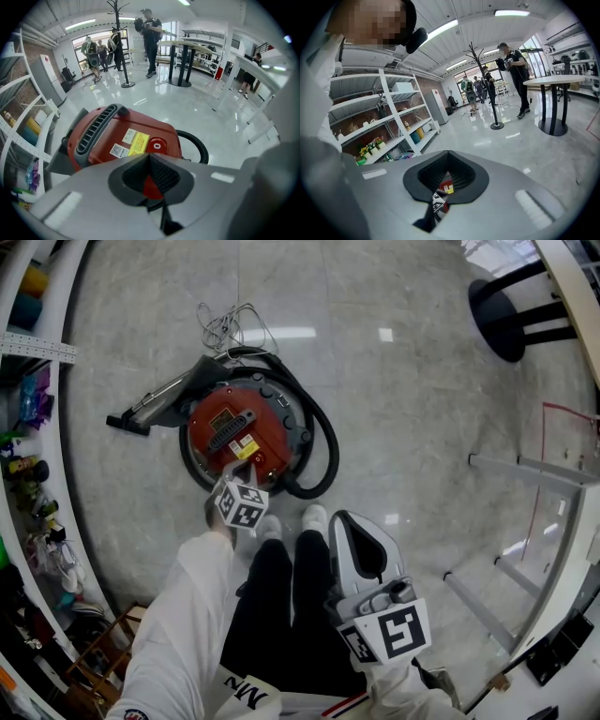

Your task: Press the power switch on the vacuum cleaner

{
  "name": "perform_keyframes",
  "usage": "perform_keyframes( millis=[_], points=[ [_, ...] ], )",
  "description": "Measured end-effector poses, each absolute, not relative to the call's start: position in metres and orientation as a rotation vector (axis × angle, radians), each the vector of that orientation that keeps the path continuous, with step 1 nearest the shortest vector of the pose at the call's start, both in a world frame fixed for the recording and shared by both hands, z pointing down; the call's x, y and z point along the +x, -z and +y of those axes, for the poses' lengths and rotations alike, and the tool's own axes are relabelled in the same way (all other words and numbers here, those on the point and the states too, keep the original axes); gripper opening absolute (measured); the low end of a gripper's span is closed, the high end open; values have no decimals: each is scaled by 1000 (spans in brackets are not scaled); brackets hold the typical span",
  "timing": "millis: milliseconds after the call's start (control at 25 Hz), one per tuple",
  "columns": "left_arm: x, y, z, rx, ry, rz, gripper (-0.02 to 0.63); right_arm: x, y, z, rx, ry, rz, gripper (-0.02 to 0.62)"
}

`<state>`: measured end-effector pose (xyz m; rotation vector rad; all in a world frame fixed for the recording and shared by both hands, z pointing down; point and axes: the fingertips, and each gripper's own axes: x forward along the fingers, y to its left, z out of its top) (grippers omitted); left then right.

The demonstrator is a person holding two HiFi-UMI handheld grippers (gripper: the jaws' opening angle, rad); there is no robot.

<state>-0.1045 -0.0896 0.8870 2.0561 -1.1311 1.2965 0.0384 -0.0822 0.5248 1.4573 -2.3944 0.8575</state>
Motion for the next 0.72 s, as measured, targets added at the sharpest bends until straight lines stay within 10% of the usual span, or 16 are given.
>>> perform_keyframes(
  millis=[720],
  points=[
    [-115,-772,-115,2149,-1070,-1340,0,50,-462,-68,1516,-663,-2429,1]
  ],
)
